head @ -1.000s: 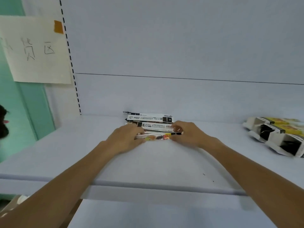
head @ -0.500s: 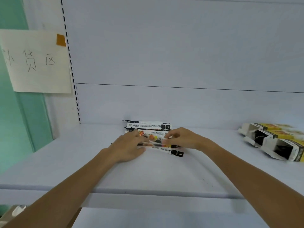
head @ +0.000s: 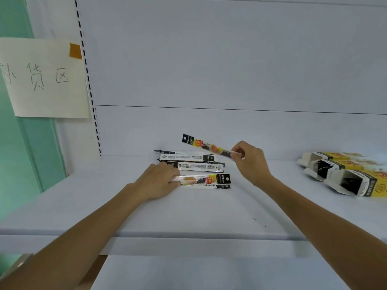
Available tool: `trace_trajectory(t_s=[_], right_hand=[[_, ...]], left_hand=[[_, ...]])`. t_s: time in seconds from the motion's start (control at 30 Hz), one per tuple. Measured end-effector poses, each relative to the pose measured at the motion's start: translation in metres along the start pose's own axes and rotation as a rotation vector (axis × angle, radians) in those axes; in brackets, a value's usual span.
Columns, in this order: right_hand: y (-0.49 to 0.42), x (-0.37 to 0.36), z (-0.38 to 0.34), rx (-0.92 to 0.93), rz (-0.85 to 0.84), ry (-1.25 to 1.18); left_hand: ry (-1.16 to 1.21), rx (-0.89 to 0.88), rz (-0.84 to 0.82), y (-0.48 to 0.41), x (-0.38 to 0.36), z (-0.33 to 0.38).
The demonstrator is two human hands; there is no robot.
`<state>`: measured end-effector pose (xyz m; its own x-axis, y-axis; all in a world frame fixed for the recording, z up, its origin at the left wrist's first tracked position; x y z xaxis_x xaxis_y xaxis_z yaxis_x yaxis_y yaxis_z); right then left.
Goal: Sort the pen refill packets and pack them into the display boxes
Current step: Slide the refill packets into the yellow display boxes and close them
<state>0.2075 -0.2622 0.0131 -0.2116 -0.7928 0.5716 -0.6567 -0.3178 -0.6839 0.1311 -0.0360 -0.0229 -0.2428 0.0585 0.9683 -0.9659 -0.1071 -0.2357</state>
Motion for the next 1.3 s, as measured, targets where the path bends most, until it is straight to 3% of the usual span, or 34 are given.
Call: trace_trajectory(t_s=[0.1, 0.17, 0.3, 0.37, 0.43, 0.53, 0.67, 0.8, 0.93, 1.13, 1.3], right_hand=[[0.000, 0.007, 0.001, 0.004, 0.036, 0.057], [0.000, 0.011, 0.002, -0.022, 0.081, 0.043], [-0.001, 0.009, -0.001, -0.112, 0.072, -0.088], [0.000, 0.001, -0.007, -0.172, 0.013, -0.209], [0.001, -0.011, -0.016, -0.262, -0.069, -0.406], [0.005, -0.032, -0.038, -0.350, -0.211, -0.683], [0.015, -0.055, -0.057, -0.413, -0.384, -0.760], [0.017, -0.062, -0.062, -0.437, -0.358, -0.802], [0.020, -0.065, -0.067, -0.467, -0.323, -0.832], [0.021, -0.073, -0.075, -0.536, -0.244, -0.899], [0.024, -0.073, -0.079, -0.504, -0.302, -0.940]], left_hand=[[0.151, 0.024, -0.181, -0.004, 0.005, 0.000], [0.261, 0.053, -0.183, -0.005, 0.011, 0.000], [0.964, 0.327, -0.096, -0.004, 0.021, -0.003], [1.263, 0.397, -0.180, -0.002, 0.018, 0.005], [1.392, 0.412, -0.245, -0.001, 0.014, 0.015], [1.437, 0.409, -0.268, 0.002, 0.010, 0.026], [1.383, 0.393, -0.208, 0.002, 0.005, 0.032], [1.125, 0.429, 0.002, 0.004, 0.009, 0.025], [1.142, 0.446, 0.129, 0.008, 0.010, 0.021], [1.311, 0.487, 0.089, 0.015, 0.003, 0.026], [1.193, 0.419, 0.118, 0.018, 0.002, 0.026]])
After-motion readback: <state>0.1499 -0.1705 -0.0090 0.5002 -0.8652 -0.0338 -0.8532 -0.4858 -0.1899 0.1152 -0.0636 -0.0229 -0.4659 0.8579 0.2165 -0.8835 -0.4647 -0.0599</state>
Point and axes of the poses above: each hand's wrist, its own y-axis away from the middle knuckle, its own x-axis out of the back of the hand, z = x × y, the point moved 3 cm from there along -y, towards the middle knuckle, and after that the axes turned 13 degrees about x, right-handed, at the moved point
